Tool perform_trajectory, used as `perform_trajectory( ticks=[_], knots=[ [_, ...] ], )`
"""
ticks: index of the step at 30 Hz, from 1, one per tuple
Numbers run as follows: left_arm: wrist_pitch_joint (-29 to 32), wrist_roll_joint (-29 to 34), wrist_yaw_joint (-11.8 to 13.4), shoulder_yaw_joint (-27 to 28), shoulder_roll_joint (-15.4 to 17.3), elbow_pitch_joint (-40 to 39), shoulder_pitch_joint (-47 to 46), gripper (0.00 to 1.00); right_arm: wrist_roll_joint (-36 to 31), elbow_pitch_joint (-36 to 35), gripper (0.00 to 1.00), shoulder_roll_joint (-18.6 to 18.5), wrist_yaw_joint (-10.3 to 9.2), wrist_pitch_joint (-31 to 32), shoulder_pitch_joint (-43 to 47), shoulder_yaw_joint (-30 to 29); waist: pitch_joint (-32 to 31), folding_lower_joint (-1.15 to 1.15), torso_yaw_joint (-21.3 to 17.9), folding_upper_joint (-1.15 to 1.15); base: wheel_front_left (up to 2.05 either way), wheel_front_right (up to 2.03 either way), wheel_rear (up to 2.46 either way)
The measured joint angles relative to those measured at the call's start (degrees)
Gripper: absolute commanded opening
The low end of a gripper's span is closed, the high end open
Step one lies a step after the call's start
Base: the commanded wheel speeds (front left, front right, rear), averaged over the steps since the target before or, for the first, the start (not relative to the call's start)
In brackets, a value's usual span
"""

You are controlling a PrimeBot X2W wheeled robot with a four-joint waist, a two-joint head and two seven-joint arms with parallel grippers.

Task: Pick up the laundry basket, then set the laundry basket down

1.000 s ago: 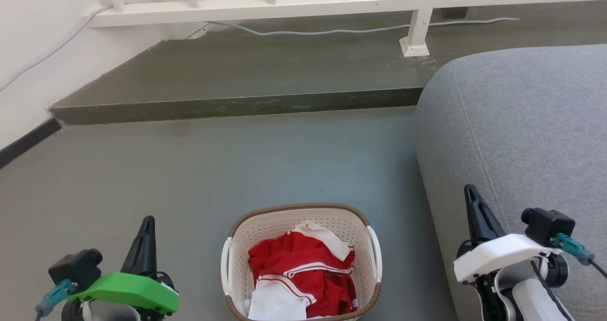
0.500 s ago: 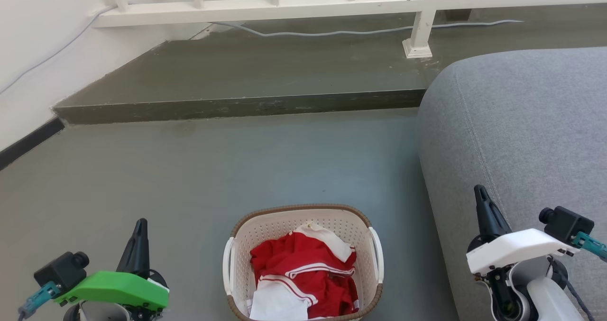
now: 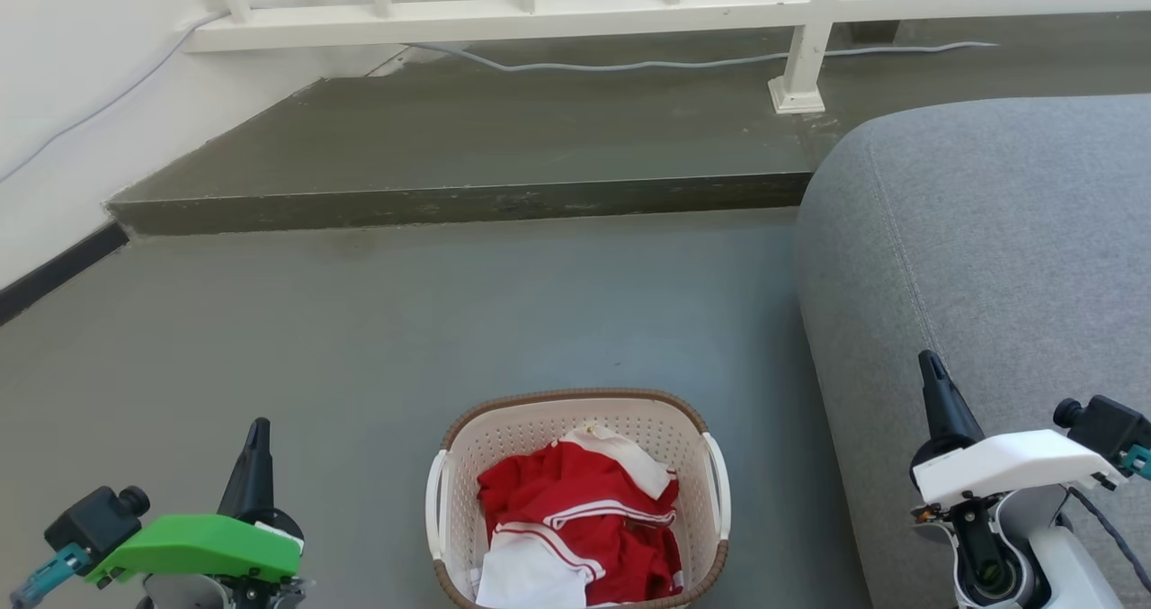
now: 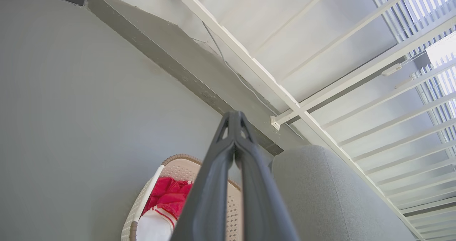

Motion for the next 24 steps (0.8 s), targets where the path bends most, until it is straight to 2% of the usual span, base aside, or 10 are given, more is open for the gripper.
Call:
perform_trajectory(
  ticks=[24],
  knots=[
    [4.95, -14.89, -0.01, 2.98, -0.68, 0.01, -0.32, 0.0, 17.39, 0.71, 0.0, 0.87, 2.23, 4.76, -1.18, -4.72, -0.33, 0.0, 0.7, 0.0, 0.0, 0.0, 0.0]
  ],
)
